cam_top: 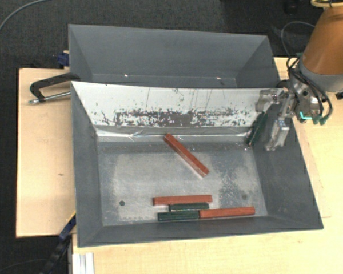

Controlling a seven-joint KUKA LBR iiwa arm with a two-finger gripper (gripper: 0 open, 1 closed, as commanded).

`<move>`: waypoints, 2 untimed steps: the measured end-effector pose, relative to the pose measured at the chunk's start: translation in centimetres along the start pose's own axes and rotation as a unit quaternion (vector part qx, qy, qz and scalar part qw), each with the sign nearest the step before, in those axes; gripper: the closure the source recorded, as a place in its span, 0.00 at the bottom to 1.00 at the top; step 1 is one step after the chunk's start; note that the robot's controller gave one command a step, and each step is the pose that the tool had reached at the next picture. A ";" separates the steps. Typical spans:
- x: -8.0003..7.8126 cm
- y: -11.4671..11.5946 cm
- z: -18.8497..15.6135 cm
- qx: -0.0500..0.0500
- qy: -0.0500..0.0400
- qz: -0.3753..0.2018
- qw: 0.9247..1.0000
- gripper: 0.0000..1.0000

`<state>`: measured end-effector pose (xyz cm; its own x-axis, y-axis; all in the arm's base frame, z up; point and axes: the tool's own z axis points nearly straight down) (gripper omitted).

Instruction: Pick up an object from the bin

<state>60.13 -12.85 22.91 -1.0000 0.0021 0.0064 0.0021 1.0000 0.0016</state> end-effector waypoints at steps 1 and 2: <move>1.0 6.8 16.3 -0.001 0.001 -0.023 1.000 0.00; 1.8 16.0 12.7 -0.002 -0.006 -0.045 0.999 0.00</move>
Offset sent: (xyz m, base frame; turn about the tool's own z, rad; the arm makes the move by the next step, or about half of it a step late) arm -0.0095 0.0655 -0.1591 -0.0432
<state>58.29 3.19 10.29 -0.9961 -0.0882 -0.0057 -0.0882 0.9961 0.0051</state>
